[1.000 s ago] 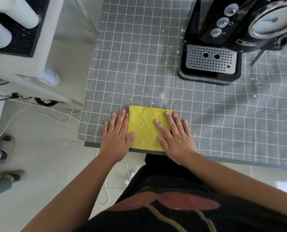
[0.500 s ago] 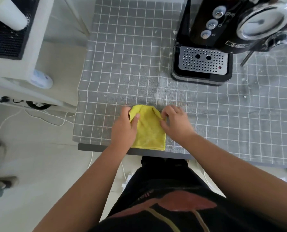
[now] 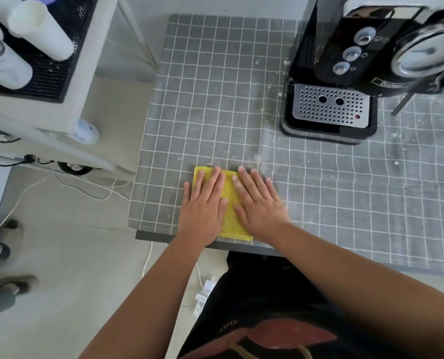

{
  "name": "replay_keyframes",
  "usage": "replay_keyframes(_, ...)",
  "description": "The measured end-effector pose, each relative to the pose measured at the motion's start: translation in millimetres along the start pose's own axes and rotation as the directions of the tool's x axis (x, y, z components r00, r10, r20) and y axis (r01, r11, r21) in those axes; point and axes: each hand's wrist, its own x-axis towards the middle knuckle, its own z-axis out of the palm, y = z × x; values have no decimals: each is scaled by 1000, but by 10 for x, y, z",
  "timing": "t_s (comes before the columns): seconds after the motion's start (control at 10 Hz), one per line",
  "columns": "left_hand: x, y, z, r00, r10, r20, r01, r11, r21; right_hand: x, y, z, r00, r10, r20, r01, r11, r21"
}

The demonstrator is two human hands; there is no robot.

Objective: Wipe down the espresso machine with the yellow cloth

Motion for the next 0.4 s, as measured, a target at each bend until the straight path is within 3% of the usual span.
replay_keyframes(0.2, -7, -31, 33, 997, -21, 68, 16, 997, 72, -3, 4, -48, 990, 12, 143, -9, 1000, -18)
replay_keyframes(0.4, -22, 129, -220, 988, -18, 151, -3, 991, 137, -198, 157, -344, 989, 20, 147, -34, 995, 93)
